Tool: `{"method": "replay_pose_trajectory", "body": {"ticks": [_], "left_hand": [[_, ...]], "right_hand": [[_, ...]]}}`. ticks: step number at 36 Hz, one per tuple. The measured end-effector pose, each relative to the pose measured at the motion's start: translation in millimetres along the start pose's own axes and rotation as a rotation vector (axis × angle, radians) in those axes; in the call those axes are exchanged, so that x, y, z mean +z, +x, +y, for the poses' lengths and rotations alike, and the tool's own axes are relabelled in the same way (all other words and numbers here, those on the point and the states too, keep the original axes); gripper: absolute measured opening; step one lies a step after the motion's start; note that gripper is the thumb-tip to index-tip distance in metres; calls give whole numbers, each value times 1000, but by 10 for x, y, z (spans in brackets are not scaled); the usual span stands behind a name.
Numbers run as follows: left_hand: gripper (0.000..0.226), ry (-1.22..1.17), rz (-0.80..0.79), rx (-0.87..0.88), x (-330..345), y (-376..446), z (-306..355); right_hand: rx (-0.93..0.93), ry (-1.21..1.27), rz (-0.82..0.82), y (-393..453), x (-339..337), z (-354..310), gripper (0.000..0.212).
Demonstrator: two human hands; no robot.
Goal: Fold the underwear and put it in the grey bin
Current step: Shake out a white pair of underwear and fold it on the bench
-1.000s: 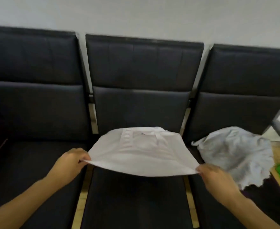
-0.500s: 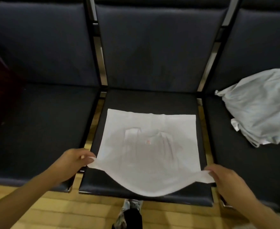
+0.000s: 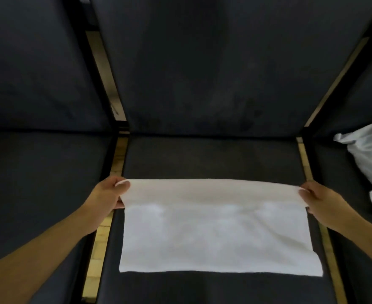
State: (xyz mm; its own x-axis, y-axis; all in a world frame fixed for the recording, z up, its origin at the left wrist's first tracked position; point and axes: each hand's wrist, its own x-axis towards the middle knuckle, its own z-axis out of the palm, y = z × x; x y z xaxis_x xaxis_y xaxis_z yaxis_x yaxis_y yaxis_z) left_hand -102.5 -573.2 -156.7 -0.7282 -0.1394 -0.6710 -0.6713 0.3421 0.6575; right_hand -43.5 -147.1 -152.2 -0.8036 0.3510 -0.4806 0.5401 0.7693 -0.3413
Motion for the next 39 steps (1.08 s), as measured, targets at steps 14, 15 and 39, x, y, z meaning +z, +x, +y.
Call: {"method": "replay_pose_trajectory", "body": {"ticks": [14,15,39], "left_hand": [[43,675,440,605,454,-39,-84],[48,693,393,689,618,-144,-131],[63,931,165,342,1080,-65,49]], "right_hand": [[-236,-365,300,205,235,-211,39],[-355,-353,297,177,346,-322,40],[320,347,-75,-604,1029,-839,70]]}}
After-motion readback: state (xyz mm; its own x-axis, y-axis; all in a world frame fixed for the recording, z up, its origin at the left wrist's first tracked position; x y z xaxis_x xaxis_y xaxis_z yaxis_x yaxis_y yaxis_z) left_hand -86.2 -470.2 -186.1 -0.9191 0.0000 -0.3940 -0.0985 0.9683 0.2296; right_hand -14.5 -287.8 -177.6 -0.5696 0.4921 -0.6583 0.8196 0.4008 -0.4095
